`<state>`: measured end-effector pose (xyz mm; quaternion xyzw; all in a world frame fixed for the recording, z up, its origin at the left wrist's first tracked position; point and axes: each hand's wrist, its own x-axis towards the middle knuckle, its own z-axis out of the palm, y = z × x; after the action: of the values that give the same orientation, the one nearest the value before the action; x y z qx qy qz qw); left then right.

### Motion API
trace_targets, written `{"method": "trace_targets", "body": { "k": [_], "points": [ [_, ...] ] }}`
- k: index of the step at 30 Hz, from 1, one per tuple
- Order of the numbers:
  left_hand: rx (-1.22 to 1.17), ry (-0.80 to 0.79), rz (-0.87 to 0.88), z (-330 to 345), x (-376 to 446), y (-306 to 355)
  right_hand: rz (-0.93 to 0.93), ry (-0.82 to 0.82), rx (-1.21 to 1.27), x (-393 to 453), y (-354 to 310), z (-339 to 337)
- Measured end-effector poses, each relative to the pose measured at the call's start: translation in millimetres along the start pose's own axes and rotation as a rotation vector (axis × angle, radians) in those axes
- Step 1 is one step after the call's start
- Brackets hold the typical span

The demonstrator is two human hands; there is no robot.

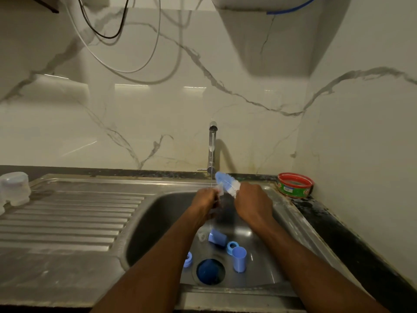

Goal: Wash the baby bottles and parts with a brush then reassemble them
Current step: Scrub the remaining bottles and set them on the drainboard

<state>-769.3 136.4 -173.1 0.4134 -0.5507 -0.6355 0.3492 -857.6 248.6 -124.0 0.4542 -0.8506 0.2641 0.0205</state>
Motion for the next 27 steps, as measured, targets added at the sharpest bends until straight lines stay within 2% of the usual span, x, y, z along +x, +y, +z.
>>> {"method": "trace_targets", "body": {
  "k": [2, 4, 10, 12, 16, 18, 22, 25, 27],
  "points": [
    [-0.019, 0.153, 0.051, -6.3, 10.4, -5.4, -0.031, 0.017, -0.018, -3.0, -1.1, 0.9],
    [0.005, 0.218, 0.066, -9.6, 14.9, -7.5, -0.091, 0.039, -0.072, -6.1, -5.4, 4.4],
    [0.055, -0.002, 0.189, -1.4, 6.3, -6.3, -0.086, 0.084, -0.097, -0.2, -8.8, 10.2],
    [0.053, 0.006, 0.196, -0.7, 7.4, -5.6, -0.058, 0.082, -0.088, 2.1, -4.0, 5.2],
    [-0.016, 0.179, 0.156, -4.9, 16.0, -9.8, -0.071, 0.083, -0.071, -0.8, 4.2, 0.4],
    [0.084, 0.235, 0.188, -8.4, 18.6, -14.0, -0.119, 0.086, -0.075, -7.0, 1.0, 4.8],
    [0.567, 0.268, 0.485, -8.5, 16.7, -15.0, -0.146, 0.070, -0.169, -10.5, -10.2, 10.0],
    [0.636, 0.198, 0.541, -7.2, 10.1, -11.6, -0.091, 0.055, -0.134, -4.8, -7.9, 4.6],
    [0.631, 0.219, 0.534, -6.7, 10.1, -11.4, -0.066, 0.057, -0.128, -3.4, -3.3, -1.3]
  ]
}}
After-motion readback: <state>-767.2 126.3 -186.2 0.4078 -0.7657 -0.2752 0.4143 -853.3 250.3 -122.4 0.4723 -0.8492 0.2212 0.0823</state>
